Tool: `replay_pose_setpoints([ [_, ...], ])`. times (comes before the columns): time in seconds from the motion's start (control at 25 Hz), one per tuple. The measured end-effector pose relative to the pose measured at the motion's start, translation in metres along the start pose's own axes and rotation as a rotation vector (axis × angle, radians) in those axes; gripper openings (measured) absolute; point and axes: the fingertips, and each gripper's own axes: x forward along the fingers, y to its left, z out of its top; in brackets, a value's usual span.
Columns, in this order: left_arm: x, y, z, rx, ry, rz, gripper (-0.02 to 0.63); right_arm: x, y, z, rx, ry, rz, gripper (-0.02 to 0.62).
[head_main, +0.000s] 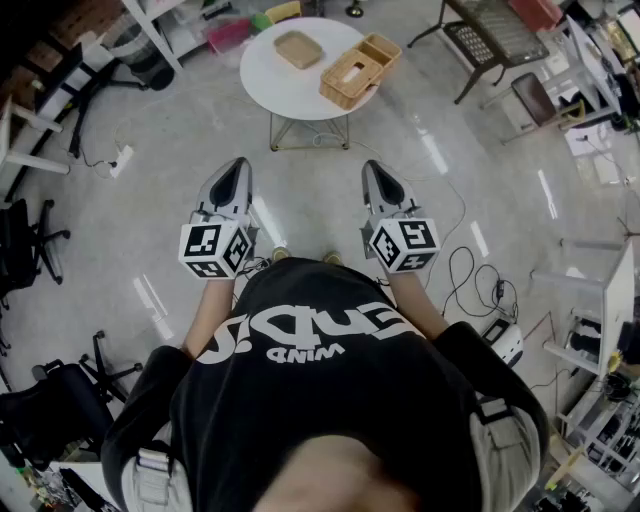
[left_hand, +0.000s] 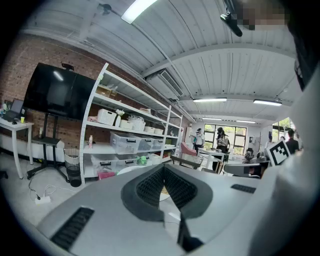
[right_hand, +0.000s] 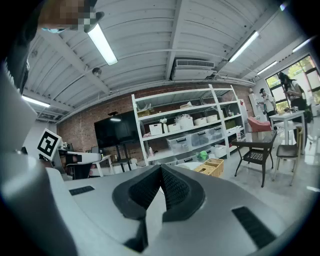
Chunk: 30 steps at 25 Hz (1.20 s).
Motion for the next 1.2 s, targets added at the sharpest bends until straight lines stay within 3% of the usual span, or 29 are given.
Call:
replay_pose_setpoints([
  [0.24, 0.0, 0.012, 0.0, -0.001, 0.0, -0.021, 0.0, 0.013, 0.015, 0.001, 0.035, -0.016, 0.014, -0.002],
  [0.64, -0.009, 0.044, -0.013, -0.029, 0.033, -0.076, 0.0, 0.016, 0.042, -0.02, 0.086, -0.029, -0.052, -0.002],
  [1.2, 0.056, 0.069, -0.003, 0.009, 0.015, -0.099, 0.0, 0.075, 0.013, -0.017, 0.092, -0.032, -0.072, -0.002],
])
